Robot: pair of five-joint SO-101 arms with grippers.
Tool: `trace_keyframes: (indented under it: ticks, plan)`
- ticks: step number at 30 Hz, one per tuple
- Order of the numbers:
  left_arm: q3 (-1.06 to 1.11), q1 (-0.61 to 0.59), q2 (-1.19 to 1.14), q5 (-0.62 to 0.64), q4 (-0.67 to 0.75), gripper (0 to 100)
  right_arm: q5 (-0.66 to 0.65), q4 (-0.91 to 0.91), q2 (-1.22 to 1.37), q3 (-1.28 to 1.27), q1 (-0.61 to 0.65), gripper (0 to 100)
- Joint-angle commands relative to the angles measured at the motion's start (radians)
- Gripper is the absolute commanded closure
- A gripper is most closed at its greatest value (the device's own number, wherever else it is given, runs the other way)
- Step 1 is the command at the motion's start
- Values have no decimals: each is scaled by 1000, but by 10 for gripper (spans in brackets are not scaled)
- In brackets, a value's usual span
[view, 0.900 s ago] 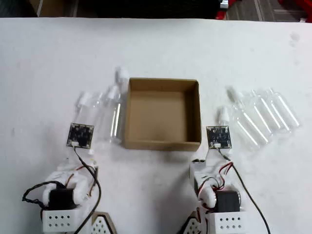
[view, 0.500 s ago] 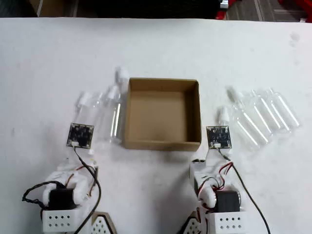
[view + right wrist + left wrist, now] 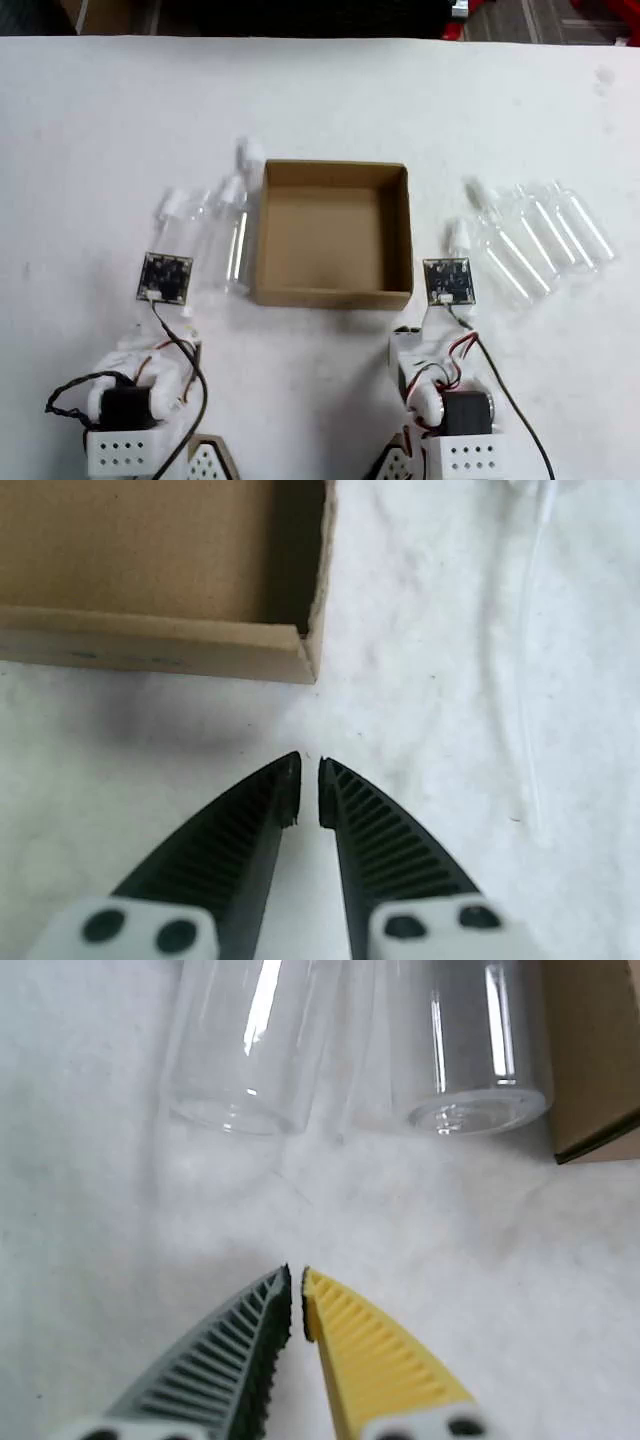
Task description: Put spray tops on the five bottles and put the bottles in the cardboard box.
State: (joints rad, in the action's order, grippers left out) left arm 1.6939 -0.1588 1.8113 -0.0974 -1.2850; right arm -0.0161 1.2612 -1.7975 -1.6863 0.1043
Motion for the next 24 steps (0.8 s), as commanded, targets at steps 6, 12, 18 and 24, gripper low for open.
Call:
trace_keyframes:
  ticks: [6, 12, 18, 24]
  plan:
    - [-2, 8, 10, 15, -3, 976, -11, 5, -5, -5, -10, 978]
    - [-2, 8, 10, 17, -3, 976, -9, 5, -4, -5, -2, 981]
    - [-2, 8, 10, 17, -3, 976, -9, 5, -4, -5, -4, 978]
    - [-2, 8, 10, 12, -3, 976, -11, -58, -5, -5, 45, 977]
